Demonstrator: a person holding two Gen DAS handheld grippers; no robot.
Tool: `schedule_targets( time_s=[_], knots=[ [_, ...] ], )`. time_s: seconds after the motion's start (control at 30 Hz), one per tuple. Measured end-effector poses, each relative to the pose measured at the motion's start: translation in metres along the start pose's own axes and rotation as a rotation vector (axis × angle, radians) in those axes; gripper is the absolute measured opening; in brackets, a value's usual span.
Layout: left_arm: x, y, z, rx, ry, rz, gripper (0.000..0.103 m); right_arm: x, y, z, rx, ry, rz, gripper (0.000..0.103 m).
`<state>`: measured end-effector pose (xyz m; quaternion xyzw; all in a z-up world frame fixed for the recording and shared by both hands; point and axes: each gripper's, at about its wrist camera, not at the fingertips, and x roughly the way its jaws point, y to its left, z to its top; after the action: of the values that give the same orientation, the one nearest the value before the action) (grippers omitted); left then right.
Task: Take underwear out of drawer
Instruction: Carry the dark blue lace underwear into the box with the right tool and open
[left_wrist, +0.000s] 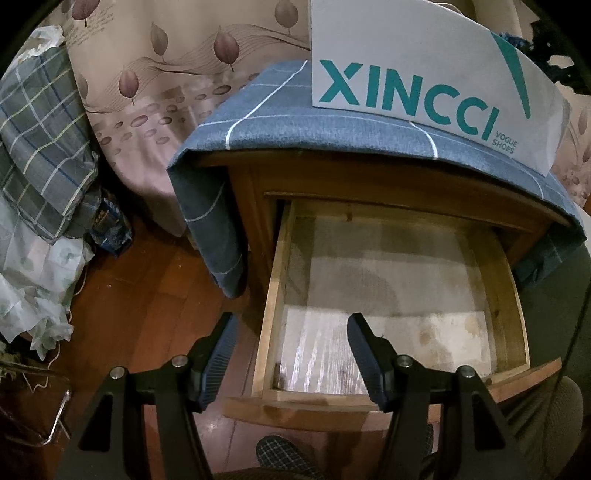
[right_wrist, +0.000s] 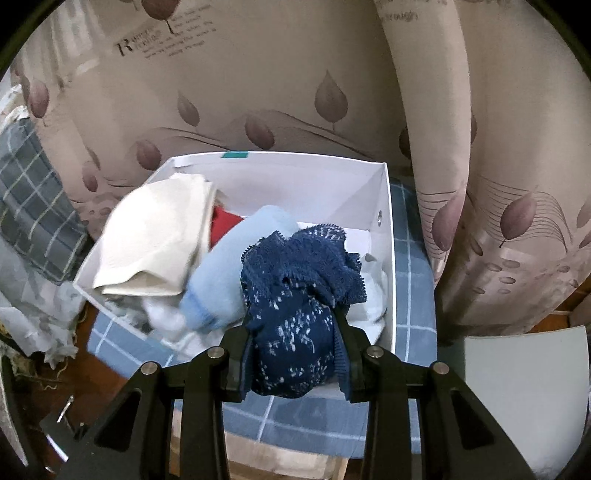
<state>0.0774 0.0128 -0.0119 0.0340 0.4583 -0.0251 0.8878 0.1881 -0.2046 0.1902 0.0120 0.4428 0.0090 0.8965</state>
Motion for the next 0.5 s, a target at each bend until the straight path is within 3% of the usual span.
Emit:
schedule_targets(
  time_s=[0.23, 0.5],
  knots=[
    [0.004, -0.003, 0.001, 0.014, 0.014, 0.019, 0.063, 0.030, -0.009, 0.009, 0.034, 0.030, -0.012, 0.033],
    [0.005, -0.005, 0.000, 0.022, 0.021, 0.022, 0.063, 0.037, 0.008, 0.005, -0.074, 0.002, -0.103, 0.037]
  ],
)
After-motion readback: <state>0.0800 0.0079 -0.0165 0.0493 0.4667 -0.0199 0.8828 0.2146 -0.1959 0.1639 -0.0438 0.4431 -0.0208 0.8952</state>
